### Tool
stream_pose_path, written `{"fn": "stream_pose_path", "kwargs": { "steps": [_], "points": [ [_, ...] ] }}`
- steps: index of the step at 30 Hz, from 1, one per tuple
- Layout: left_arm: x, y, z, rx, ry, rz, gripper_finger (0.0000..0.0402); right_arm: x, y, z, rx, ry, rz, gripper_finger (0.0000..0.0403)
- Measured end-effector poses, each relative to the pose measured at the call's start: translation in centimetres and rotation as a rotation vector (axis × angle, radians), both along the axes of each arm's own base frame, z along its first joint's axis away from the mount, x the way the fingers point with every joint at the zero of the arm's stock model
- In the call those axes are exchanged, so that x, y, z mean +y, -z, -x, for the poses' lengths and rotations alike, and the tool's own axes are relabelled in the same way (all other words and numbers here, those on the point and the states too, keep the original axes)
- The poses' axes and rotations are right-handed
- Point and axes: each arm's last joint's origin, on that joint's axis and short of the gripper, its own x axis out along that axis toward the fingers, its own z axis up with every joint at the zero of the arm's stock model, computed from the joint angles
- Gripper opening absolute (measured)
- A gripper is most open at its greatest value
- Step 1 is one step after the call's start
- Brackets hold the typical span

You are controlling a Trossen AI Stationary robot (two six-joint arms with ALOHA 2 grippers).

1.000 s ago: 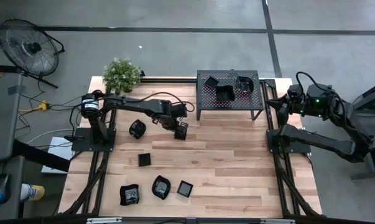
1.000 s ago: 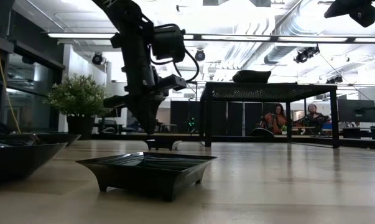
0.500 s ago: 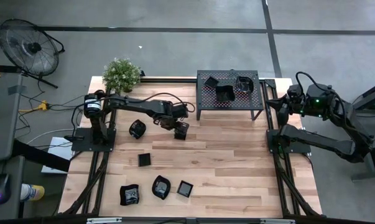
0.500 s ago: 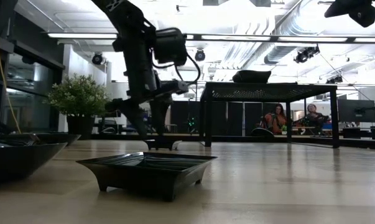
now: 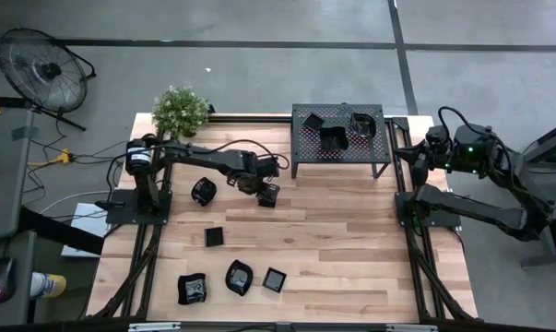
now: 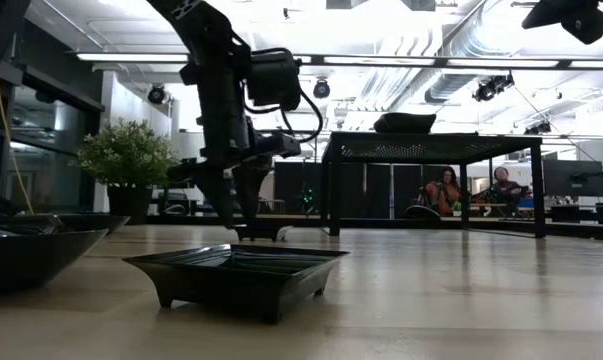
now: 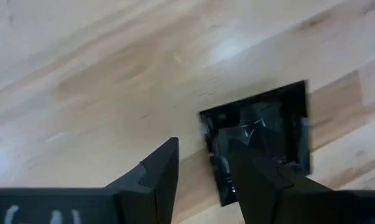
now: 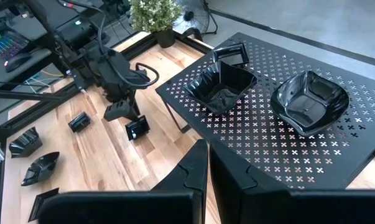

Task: Pick & Place Mini shaped plates
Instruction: Stack the black square plate on top of the black square plates on the shelf

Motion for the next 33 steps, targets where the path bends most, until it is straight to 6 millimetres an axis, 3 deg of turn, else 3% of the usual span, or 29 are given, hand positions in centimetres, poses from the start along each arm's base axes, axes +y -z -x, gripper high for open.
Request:
{"fn": "stream_pose_path", "kwargs": {
  "steps": [19, 33],
  "points": [
    [0.1, 1.1, -0.6, -0.007, -0.017, 0.029, 0.0129, 0.0, 0.0, 0.0, 0.004, 0.001, 0.002, 0.0012],
    [0.0, 1.1, -0.5, 0.0, -0.006, 0.054, 0.0007, 0.0, 0.0, 0.0, 0.005, 0.001, 0.002, 0.0012]
  ]
}}
